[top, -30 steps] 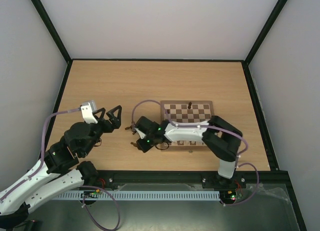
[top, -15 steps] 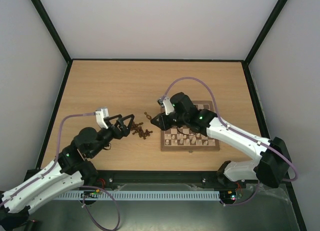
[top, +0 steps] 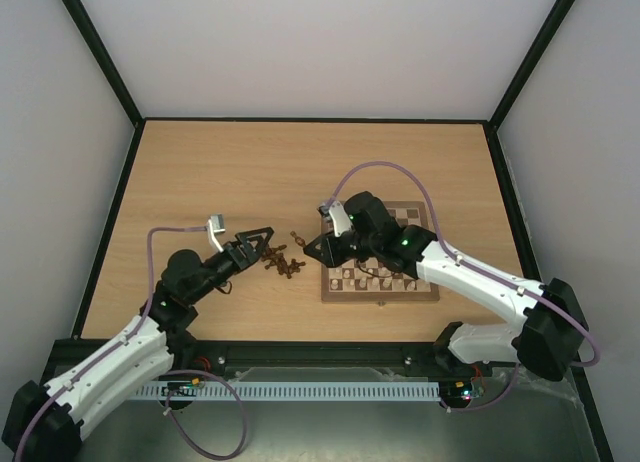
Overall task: Set up the chess pieces on the board
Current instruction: Pick up the chess piece at the center of the board.
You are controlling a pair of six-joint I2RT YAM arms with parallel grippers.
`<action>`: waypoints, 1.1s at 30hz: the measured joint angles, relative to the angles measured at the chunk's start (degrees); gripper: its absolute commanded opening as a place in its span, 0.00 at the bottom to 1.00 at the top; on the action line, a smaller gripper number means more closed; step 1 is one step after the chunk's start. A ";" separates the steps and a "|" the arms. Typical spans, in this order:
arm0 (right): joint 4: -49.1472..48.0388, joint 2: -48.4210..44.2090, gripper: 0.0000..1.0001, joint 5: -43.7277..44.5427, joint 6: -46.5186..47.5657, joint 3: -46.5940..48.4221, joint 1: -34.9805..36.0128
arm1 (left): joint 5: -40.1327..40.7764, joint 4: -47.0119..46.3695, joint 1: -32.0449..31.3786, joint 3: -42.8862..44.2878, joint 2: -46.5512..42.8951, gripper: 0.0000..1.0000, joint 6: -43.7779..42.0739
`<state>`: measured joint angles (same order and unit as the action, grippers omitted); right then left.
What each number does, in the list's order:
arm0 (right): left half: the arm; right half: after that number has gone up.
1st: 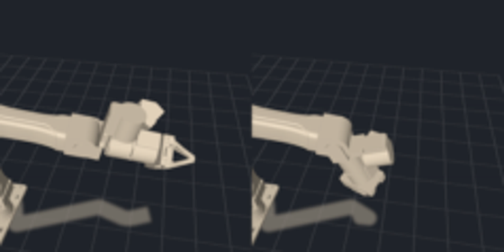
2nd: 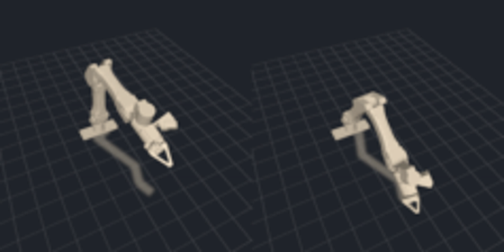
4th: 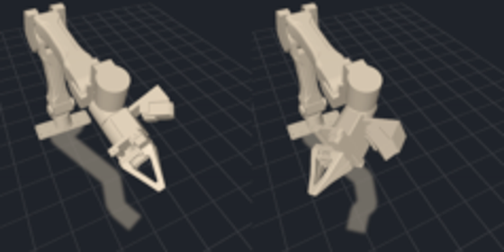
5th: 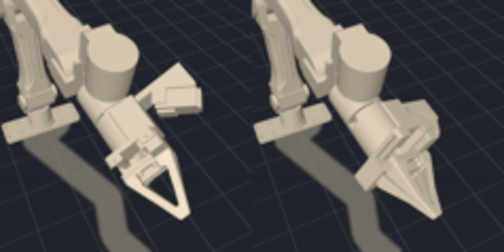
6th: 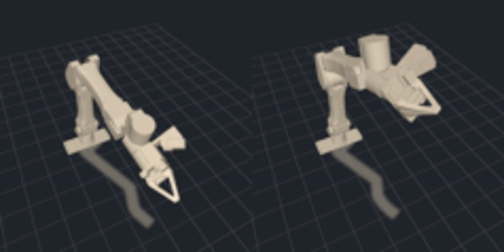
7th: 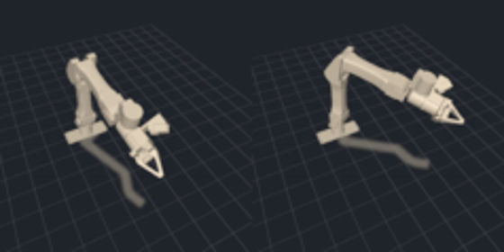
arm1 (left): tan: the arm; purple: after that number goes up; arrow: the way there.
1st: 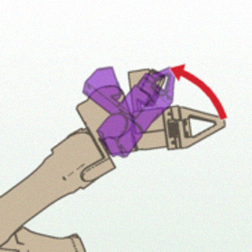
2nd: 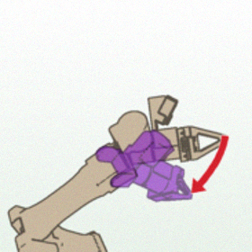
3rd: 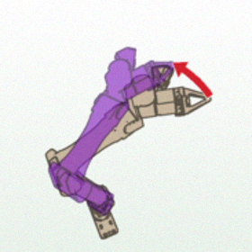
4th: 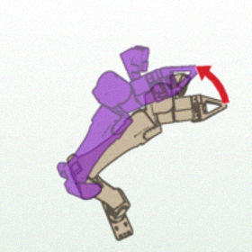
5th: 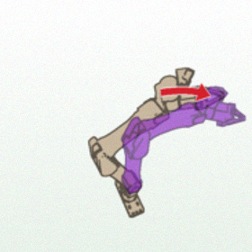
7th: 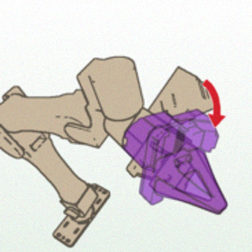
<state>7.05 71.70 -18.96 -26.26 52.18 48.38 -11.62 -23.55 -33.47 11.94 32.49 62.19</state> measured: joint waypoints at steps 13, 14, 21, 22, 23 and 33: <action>-2.73 0.83 0.11 -1.27 -0.98 -0.02 0.00 | -8.35 -12.02 -0.15 -0.70 7.54 0.64 6.56; -2.86 1.07 0.11 -1.49 -1.01 0.00 0.00 | -8.72 -12.24 -0.26 -0.63 8.41 0.62 6.56; -3.17 2.97 0.11 -2.73 -1.01 0.26 0.00 | -9.97 -13.16 -0.61 -0.59 13.00 0.55 6.64; -3.23 3.19 0.11 -2.95 -1.01 0.37 0.00 | -10.05 -13.31 -0.63 -0.59 13.27 0.53 6.60; -3.34 3.41 0.11 -3.13 -1.01 0.46 0.00 | -10.08 -13.46 -0.63 -0.59 13.51 0.52 6.60; -3.98 5.33 0.11 -4.68 -1.01 0.87 0.00 | -10.99 -16.02 -0.94 0.26 18.18 0.36 6.34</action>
<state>3.07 77.03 -23.64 -27.27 53.06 48.38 -22.61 -39.57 -34.41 12.21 50.68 68.53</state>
